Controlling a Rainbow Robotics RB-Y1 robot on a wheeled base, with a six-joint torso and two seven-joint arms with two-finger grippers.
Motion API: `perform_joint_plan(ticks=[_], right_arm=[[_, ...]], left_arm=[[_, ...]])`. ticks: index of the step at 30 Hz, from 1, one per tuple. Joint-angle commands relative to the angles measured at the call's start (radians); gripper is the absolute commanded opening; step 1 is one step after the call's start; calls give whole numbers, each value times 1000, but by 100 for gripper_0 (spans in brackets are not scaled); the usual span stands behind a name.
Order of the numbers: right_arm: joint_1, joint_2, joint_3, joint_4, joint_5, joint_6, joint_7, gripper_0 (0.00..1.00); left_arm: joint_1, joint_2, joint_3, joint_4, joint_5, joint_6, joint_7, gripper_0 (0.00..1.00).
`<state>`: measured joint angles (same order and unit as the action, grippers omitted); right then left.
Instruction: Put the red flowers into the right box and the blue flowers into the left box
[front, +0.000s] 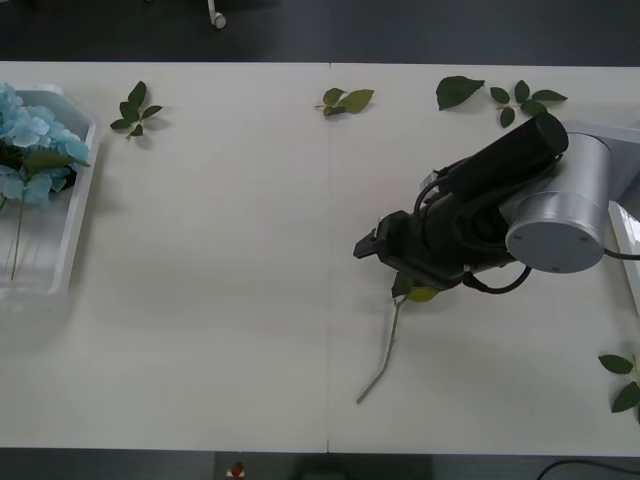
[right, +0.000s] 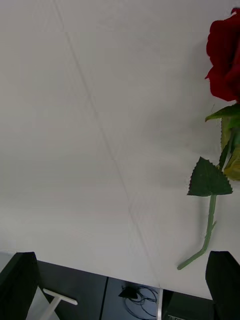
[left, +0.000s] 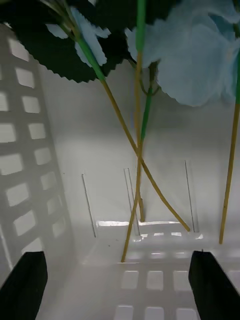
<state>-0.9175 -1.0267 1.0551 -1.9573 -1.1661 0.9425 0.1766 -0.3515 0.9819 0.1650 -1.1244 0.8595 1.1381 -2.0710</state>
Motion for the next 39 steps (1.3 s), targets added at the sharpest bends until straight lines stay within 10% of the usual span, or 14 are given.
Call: perform_joint_plan(ticks=[1, 15, 39], right_arm=[[-23, -16, 25, 18, 19, -4, -48, 97], [-100, -18, 206, 90, 54, -70, -34, 97], [-247, 93, 413, 206, 36, -105, -8, 96]], left_arm=[[-58, 41, 123, -35, 12, 58, -77, 100], [-72, 51, 341, -195, 291, 328, -336, 100], [-127, 66, -7, -201, 1083, 364, -634, 100]])
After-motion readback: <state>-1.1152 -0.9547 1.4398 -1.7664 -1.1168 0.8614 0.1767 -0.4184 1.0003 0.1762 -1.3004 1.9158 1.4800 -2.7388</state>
